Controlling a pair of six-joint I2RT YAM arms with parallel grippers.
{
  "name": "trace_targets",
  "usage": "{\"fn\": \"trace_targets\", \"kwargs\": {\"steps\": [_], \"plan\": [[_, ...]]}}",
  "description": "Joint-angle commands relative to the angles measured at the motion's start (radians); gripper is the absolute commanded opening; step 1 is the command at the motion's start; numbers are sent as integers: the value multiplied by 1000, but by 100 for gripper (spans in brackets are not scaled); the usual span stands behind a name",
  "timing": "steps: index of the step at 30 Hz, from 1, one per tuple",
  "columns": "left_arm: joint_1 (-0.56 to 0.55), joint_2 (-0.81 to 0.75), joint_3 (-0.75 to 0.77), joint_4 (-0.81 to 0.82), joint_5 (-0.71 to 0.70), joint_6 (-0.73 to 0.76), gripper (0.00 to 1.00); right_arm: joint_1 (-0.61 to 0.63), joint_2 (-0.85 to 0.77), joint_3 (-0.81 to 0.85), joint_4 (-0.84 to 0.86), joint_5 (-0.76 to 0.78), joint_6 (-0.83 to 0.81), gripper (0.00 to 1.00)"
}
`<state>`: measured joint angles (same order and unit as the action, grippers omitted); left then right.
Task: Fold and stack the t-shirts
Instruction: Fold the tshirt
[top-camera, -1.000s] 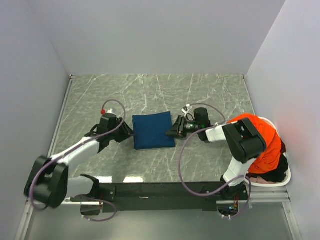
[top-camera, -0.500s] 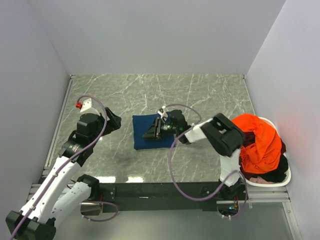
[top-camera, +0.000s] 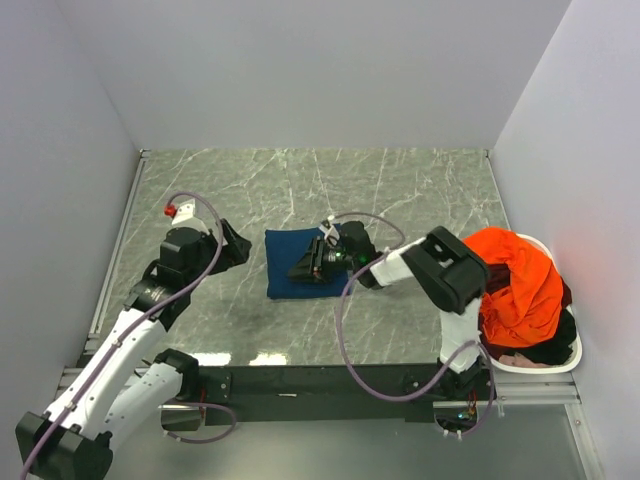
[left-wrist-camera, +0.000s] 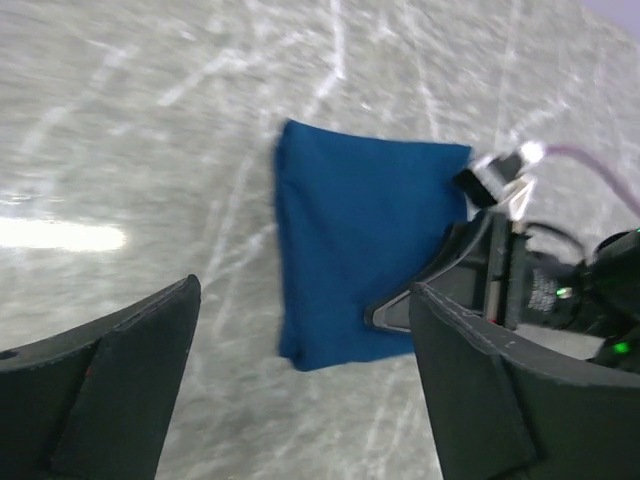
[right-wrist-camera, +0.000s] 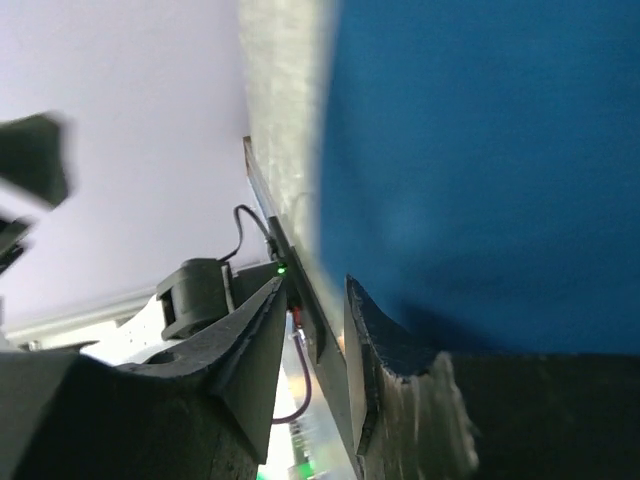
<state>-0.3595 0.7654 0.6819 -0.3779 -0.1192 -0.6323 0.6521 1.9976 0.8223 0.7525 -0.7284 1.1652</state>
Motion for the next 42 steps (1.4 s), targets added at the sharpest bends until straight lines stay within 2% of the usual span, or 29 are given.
{"fn": "trace_targets", "kwargs": {"steps": [1, 2, 5, 8, 13, 14, 16, 17, 19, 22, 25, 29, 33, 36, 42], "plan": [[1, 46, -37, 134, 153, -29, 89, 0, -181, 15, -154, 52, -137, 37], [1, 58, -48, 164, 224, -65, 88, -11, -200, 8, -160, 50, -154, 38], [-16, 130, -90, 302, 306, -133, 81, -34, -252, -26, -159, 32, -171, 38], [-48, 212, -114, 411, 340, -176, 74, -69, -269, -78, -137, 18, -180, 37], [-94, 348, -183, 575, 366, -227, 52, -140, -208, -178, -30, -14, -176, 36], [-95, 373, -195, 595, 378, -246, 44, -149, -188, -192, -12, -19, -167, 36], [-95, 441, -237, 623, 380, -265, 35, -173, -114, -222, 66, -34, -148, 36], [-95, 462, -254, 646, 372, -288, 27, -181, -91, -230, 88, -42, -144, 35], [-90, 507, -303, 668, 349, -306, 21, -216, -27, -259, 151, -45, -118, 35], [-61, 535, -346, 671, 339, -328, 18, -258, 12, -314, 280, -72, -52, 34], [5, 511, -364, 633, 345, -328, 15, -304, -19, -344, 314, -95, -44, 34], [22, 405, -299, 519, 308, -287, 17, -312, -132, -318, 187, -95, -107, 35], [24, 345, -149, 441, 267, -247, 26, -312, -235, -197, -37, -66, -185, 35], [24, 396, -53, 458, 259, -222, 28, -312, -246, -71, -154, -51, -237, 35], [33, 661, 89, 553, 300, -222, 27, -316, -100, 168, -234, -57, -257, 35]]}}
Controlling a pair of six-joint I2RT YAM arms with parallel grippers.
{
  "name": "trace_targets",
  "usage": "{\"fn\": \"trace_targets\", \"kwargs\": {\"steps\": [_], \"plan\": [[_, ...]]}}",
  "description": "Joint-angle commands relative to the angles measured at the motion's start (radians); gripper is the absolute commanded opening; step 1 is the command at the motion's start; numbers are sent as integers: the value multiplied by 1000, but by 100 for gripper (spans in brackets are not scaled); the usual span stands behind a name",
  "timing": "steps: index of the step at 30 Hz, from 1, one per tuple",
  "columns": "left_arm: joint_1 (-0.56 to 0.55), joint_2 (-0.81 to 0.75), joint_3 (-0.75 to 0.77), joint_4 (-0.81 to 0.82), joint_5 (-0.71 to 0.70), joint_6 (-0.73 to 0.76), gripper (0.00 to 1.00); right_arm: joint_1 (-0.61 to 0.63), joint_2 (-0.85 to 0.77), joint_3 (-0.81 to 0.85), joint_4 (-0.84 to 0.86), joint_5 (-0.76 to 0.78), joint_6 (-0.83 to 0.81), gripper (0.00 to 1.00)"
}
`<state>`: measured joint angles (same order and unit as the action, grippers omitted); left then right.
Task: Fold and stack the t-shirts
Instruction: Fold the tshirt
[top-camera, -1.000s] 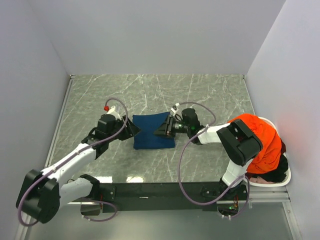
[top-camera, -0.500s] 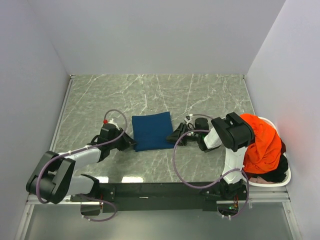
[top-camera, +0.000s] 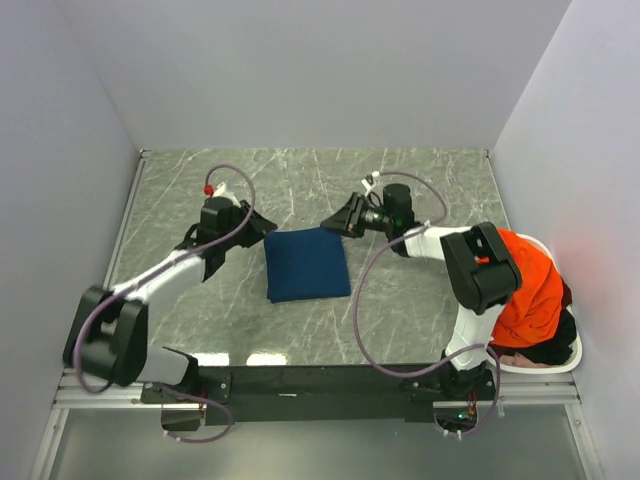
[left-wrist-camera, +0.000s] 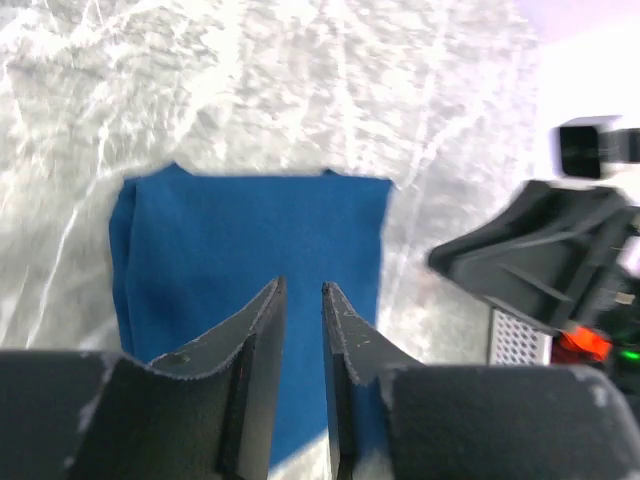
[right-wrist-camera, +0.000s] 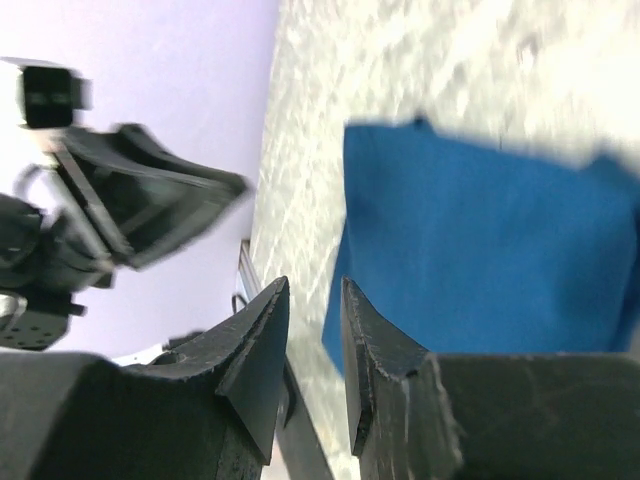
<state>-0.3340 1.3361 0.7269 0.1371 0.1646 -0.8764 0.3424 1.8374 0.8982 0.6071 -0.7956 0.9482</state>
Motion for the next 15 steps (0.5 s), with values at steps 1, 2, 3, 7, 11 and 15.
{"fn": "trace_targets", "kwargs": {"steps": [1, 2, 3, 7, 11, 15], "plan": [[9, 156, 57, 48, 22, 16, 27, -8, 107, 116, -90, 10, -35, 35], [10, 185, 71, 56, 23, 14, 27, -11, 135, 137, -90, 9, -32, 35], [13, 216, 91, 70, 23, 14, 26, -14, 160, 175, -84, 7, -26, 35], [47, 339, 92, 128, 19, -6, 24, -46, 291, 234, -69, 9, 1, 35], [79, 368, 68, 165, 15, -18, 24, -89, 332, 235, -67, 22, -3, 35], [89, 370, 75, 133, 6, -6, 25, -109, 292, 234, -114, 16, -29, 35]]}}
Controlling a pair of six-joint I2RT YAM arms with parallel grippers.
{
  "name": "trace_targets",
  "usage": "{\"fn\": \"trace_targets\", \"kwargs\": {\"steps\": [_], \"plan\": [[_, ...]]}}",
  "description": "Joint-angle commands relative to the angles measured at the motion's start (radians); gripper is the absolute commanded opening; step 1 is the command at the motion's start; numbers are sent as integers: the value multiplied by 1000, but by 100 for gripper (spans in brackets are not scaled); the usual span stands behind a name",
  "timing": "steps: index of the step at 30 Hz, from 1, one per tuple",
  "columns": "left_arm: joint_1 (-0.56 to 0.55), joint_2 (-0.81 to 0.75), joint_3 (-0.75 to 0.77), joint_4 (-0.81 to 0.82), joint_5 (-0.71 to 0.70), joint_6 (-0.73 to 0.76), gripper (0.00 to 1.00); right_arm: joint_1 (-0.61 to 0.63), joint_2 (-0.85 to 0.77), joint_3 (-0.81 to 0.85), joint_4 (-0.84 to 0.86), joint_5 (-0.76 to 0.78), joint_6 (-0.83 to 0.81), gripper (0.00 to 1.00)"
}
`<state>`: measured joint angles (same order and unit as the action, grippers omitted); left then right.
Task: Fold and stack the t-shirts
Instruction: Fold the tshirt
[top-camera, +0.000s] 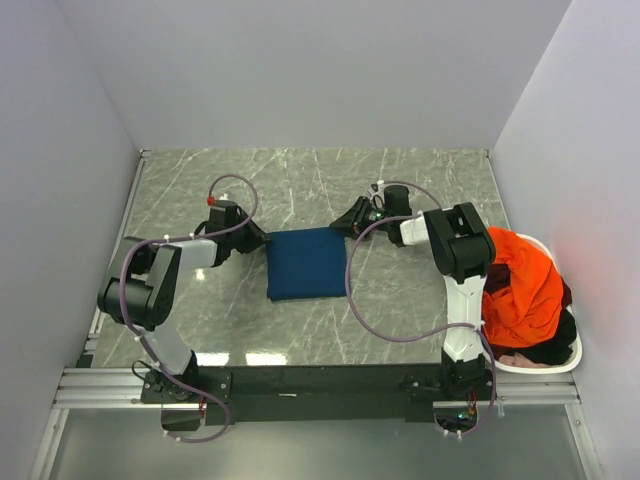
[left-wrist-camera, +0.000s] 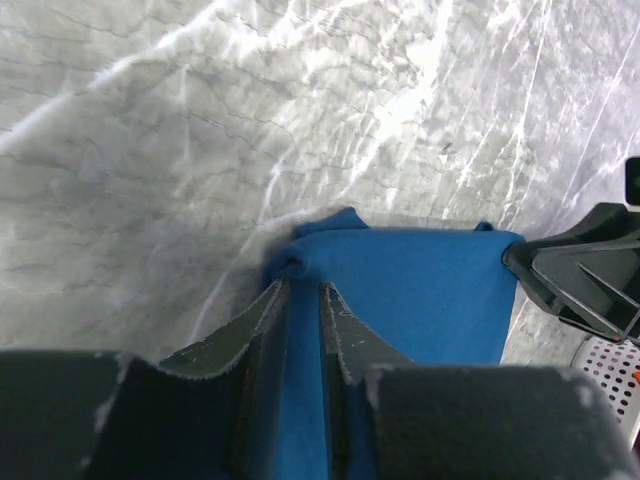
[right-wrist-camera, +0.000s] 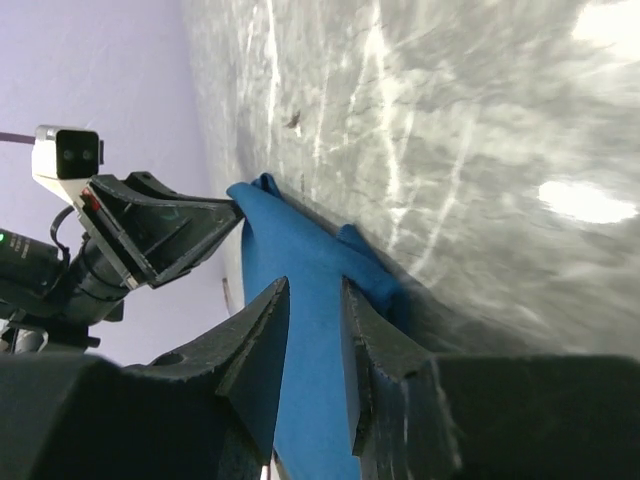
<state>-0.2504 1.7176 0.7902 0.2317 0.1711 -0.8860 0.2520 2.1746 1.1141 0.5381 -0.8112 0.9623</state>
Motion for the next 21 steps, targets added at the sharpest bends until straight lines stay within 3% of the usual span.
{"fn": "trace_targets", "kwargs": {"steps": [1, 7, 11, 15, 18, 21], "plan": [[5, -18, 12, 32, -1, 5, 25, -19, -64, 16, -65, 44, -69, 35], [5, -172, 37, -110, -50, 73, 34, -14, -258, -13, -243, 86, -196, 35], [3, -321, 61, -280, -136, 142, 45, 7, -404, -59, -406, 158, -302, 40], [3, -458, 60, -461, -168, 196, 56, 56, -577, -118, -593, 303, -410, 47], [-9, -525, 24, -528, -168, 214, 71, 107, -698, -181, -686, 392, -439, 52], [-33, -584, -25, -589, -168, 216, 77, 171, -809, -246, -753, 516, -461, 56]]}}
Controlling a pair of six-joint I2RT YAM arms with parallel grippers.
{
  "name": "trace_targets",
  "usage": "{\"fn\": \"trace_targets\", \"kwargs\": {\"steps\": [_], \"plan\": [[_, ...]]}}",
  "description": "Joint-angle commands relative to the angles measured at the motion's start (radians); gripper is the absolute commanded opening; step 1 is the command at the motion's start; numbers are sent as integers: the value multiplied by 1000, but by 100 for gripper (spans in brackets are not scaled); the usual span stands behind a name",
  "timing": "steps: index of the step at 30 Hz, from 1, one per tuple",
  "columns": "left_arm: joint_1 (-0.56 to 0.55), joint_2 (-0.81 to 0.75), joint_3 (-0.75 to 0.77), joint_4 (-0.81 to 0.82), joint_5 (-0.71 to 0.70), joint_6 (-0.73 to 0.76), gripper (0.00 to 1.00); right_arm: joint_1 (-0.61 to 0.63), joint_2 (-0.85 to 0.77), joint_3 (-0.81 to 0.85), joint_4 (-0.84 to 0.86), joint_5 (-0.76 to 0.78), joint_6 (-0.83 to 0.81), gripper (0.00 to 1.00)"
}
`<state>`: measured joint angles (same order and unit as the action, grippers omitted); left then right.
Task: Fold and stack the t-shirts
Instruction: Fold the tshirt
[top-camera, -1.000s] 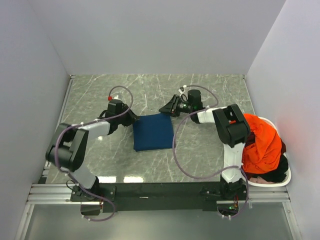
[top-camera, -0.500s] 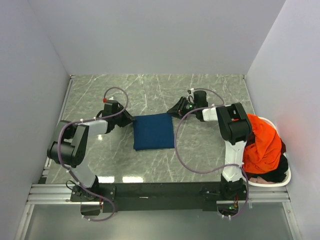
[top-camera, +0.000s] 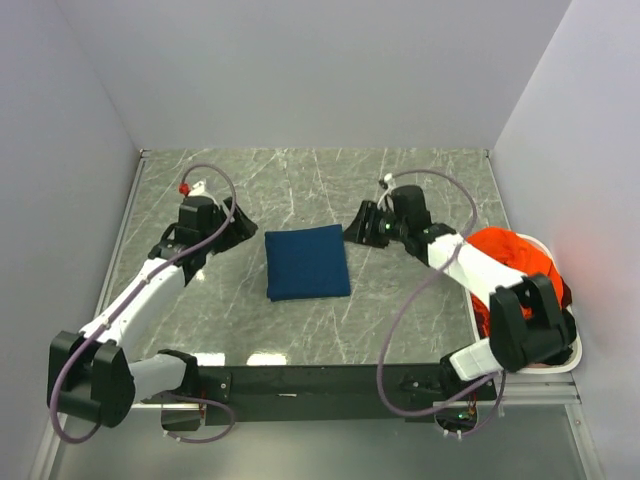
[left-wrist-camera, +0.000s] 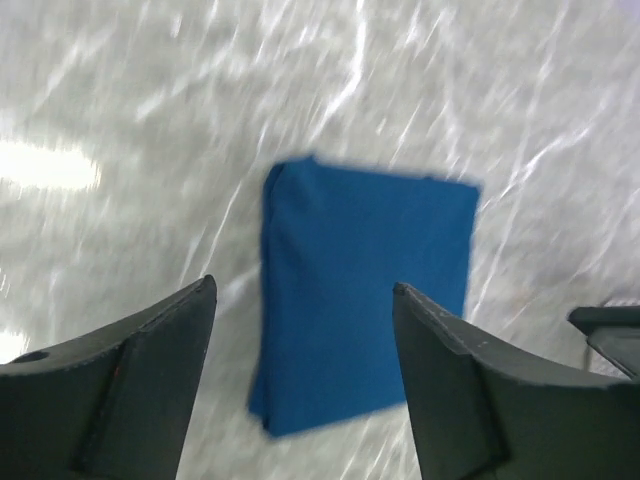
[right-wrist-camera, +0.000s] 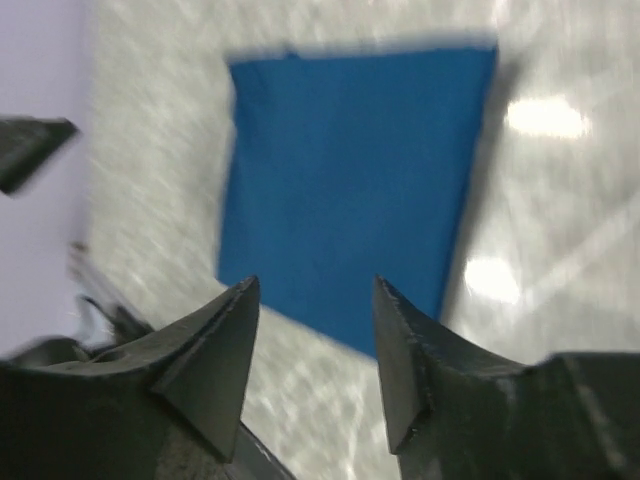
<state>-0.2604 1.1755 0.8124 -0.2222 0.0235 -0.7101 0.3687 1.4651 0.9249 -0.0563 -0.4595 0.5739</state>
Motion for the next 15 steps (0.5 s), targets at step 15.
{"fn": "trace_targets", "kwargs": {"steps": [15], "plan": [[-230, -22, -208, -43, -19, -114, 72, 147, -393, -346, -157, 254, 4, 58]]}}
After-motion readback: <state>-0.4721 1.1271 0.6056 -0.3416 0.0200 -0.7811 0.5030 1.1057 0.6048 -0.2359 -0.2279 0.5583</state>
